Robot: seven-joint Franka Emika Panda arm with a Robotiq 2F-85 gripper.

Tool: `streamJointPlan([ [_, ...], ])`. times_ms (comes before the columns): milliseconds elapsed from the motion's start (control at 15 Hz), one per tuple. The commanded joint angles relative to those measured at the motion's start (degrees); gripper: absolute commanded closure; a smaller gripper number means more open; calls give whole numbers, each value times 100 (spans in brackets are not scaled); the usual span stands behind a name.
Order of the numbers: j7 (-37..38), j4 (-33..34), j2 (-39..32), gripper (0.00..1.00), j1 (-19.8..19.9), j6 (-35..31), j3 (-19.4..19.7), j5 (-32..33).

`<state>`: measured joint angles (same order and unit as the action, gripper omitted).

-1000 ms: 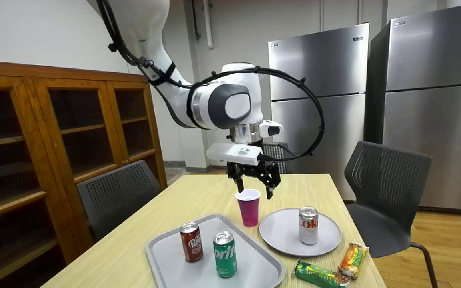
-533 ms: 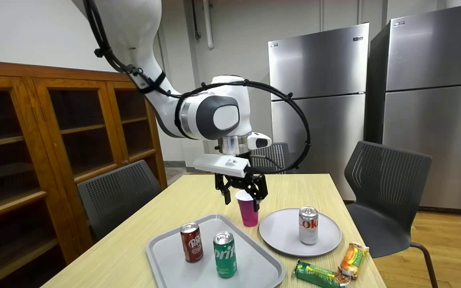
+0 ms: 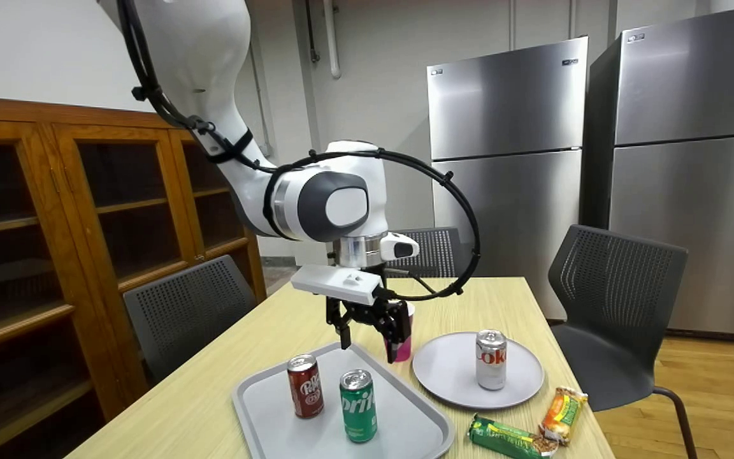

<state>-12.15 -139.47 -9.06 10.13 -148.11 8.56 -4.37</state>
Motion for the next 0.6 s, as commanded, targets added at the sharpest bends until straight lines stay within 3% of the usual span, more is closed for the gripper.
streamJointPlan([
  [0,122,-177,101,0,-48,-65,-38,164],
  [533,56,-126,-181,0,-90,-193,-156,73],
])
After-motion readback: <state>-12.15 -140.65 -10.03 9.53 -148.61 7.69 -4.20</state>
